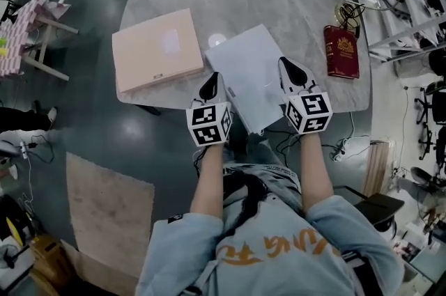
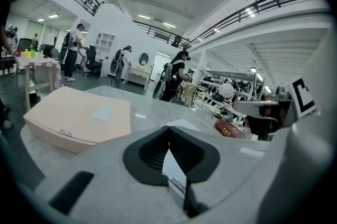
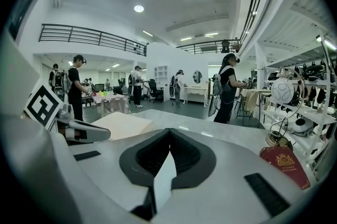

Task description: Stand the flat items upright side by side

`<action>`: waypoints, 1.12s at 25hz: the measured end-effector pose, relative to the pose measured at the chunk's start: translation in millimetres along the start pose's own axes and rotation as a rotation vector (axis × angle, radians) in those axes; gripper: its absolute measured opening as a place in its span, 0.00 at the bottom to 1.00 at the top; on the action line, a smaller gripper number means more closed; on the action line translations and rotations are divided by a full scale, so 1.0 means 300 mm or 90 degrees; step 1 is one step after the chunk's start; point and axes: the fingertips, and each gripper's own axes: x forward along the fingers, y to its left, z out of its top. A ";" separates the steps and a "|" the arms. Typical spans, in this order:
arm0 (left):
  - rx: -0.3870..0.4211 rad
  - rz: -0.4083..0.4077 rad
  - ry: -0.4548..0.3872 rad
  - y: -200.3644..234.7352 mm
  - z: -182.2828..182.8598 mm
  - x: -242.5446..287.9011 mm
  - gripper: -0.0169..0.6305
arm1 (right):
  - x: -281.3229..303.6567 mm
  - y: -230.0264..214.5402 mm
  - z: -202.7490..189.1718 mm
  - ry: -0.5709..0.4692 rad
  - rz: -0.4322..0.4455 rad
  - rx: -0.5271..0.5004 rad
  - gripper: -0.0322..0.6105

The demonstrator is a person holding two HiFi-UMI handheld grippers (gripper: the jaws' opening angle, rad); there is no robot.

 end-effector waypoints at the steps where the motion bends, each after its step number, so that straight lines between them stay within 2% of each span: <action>1: -0.008 0.011 -0.003 0.005 0.000 0.000 0.04 | 0.011 -0.006 0.005 0.002 0.011 -0.004 0.05; 10: -0.071 0.087 0.009 0.034 -0.093 0.023 0.04 | 0.063 -0.116 -0.081 0.065 0.074 -0.012 0.05; 15: -0.097 0.108 0.019 0.046 -0.135 0.052 0.06 | 0.102 -0.172 -0.123 0.095 0.100 -0.009 0.06; 20: -0.126 0.098 0.030 0.037 -0.162 0.087 0.31 | 0.148 -0.190 -0.150 0.120 0.139 0.003 0.23; 24: -0.149 0.102 0.054 0.047 -0.189 0.114 0.56 | 0.187 -0.187 -0.182 0.150 0.177 0.014 0.36; 28: -0.168 0.107 0.065 0.058 -0.210 0.126 0.58 | 0.225 -0.163 -0.242 0.204 0.237 0.043 0.59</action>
